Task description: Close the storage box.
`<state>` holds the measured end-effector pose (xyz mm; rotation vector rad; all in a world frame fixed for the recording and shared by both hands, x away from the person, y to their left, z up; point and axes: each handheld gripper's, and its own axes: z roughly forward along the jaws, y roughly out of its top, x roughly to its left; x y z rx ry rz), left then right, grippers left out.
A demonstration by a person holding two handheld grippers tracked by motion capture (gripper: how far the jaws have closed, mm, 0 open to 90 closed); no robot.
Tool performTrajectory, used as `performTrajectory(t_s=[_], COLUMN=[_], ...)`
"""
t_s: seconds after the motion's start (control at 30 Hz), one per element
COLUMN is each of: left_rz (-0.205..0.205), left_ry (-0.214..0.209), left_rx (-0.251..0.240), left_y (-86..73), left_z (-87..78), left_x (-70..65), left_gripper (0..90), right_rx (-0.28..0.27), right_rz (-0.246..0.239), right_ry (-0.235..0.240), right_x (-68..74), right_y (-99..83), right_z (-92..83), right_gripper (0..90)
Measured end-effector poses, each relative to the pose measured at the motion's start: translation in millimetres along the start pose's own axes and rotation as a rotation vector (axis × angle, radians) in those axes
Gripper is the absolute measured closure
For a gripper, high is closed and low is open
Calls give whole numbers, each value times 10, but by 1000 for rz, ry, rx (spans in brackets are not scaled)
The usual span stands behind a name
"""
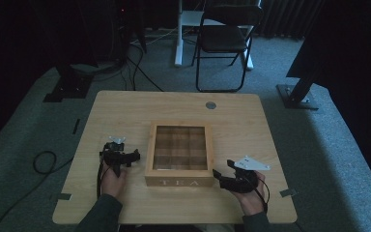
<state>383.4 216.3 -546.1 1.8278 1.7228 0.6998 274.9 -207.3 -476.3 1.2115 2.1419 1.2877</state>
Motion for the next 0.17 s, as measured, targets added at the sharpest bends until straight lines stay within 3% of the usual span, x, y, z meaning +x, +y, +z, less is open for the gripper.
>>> performTrajectory(t_s=[0.17], left_rz=[1], left_ry=[0], left_rx=[0], left_y=[0], left_z=[0], left_x=[1], left_gripper=[16], right_rx=[-8], right_rz=[18], right_ry=[-24], right_x=[-79], right_y=[9], right_z=[-13], right_gripper=[280])
